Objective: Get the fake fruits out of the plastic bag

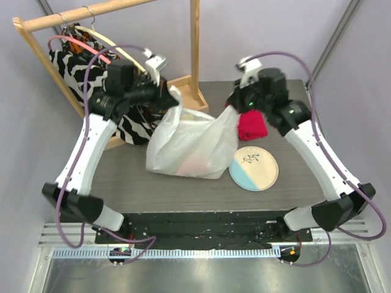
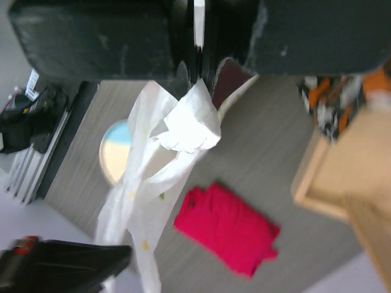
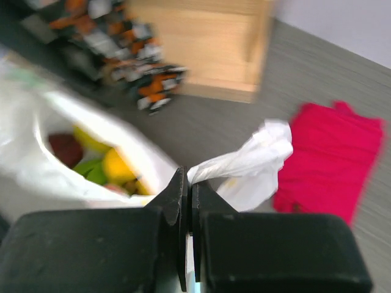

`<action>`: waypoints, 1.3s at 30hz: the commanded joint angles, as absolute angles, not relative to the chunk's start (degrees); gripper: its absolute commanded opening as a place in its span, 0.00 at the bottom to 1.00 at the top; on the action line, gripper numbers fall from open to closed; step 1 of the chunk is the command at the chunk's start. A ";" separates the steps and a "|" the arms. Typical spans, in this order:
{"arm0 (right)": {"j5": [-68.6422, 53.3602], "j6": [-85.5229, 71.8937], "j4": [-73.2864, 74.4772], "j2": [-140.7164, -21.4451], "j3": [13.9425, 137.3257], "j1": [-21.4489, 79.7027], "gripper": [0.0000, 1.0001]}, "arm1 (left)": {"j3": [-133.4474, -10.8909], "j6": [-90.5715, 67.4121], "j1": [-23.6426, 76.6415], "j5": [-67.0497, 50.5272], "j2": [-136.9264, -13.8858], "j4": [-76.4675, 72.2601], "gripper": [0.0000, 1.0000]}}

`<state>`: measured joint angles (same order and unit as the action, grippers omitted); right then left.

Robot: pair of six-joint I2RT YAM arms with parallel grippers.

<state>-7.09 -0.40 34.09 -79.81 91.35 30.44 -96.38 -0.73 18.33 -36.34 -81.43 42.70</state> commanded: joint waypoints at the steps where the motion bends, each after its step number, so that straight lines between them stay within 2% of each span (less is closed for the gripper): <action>1: -7.20 -4.56 31.20 -81.80 99.98 13.66 0.01 | -116.30 -0.53 21.79 -43.15 -94.10 37.62 0.09; 2: -8.43 -5.27 30.77 -83.48 101.85 11.01 0.01 | -120.72 -0.35 22.67 -43.24 -96.74 38.14 0.07; 3: -9.05 -5.71 30.15 -84.89 103.61 6.03 0.01 | -124.50 -0.18 23.11 -43.07 -99.29 38.06 0.00; 9: -9.93 -11.32 22.68 -101.22 119.24 -4.74 0.01 | -154.48 1.06 25.49 -38.79 -122.23 33.07 0.00; 11: -10.54 -15.61 21.89 -107.89 129.95 -7.46 0.01 | -155.83 0.88 25.84 -34.22 -125.42 22.58 0.00; 14: -11.42 -18.28 19.61 -109.34 135.09 -9.40 0.01 | -155.04 4.02 26.71 -30.41 -126.21 13.65 0.00; 16: -11.69 -16.27 18.55 -105.14 127.59 -9.49 0.01 | -153.47 7.28 27.33 -33.39 -125.51 15.63 0.00; 17: -11.95 -14.52 17.50 -99.90 122.66 -9.49 0.01 | -148.50 9.99 27.77 -34.53 -123.16 16.43 0.00; 18: -12.21 -13.28 16.27 -96.28 110.77 -9.49 0.01 | -144.36 11.93 27.95 -36.11 -121.66 17.48 0.00; 20: -12.57 -10.04 13.89 -90.12 98.50 -9.49 0.01 | -137.58 18.06 28.47 -39.19 -117.71 22.48 0.00; 21: -12.48 -9.15 13.71 -83.82 87.74 -9.49 0.01 | -131.63 20.11 28.65 -39.72 -116.73 24.41 0.00; 24: -11.69 -6.78 15.90 -73.61 71.52 -9.49 0.01 | -124.65 25.56 29.18 -41.57 -114.18 33.64 0.00; 28: -15.37 -3.43 26.15 -65.51 63.73 -9.49 0.01 | -119.47 26.90 30.32 -45.43 -110.14 48.74 0.00; 34: -10.03 2.61 35.33 -55.66 60.38 -9.49 0.01 | -102.25 25.41 33.04 -46.32 -93.56 48.88 0.00; 35: -9.06 3.33 35.77 -54.85 60.47 -9.49 0.02 | -100.91 24.70 33.31 -46.06 -92.04 48.35 0.00; 36: -8.10 4.12 36.73 -54.41 61.25 -9.49 0.12 | -99.85 23.83 33.48 -45.79 -90.37 47.90 0.00; 37: -8.43 6.39 37.52 -54.32 62.30 -9.49 0.27 | -98.63 21.30 33.92 -45.27 -88.44 46.60 0.00; 38: -9.39 7.46 38.40 -54.66 63.71 -9.49 0.50 | -96.53 20.14 34.10 -44.92 -87.55 45.80 0.00; 39: -13.15 8.43 40.32 -55.10 68.07 -9.49 0.57 | -95.37 19.17 34.28 -44.56 -87.10 44.40 0.00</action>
<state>-10.55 1.15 35.81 -55.31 60.29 -9.45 -98.91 23.66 33.32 -43.38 -93.58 47.79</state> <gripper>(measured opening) 0.332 0.018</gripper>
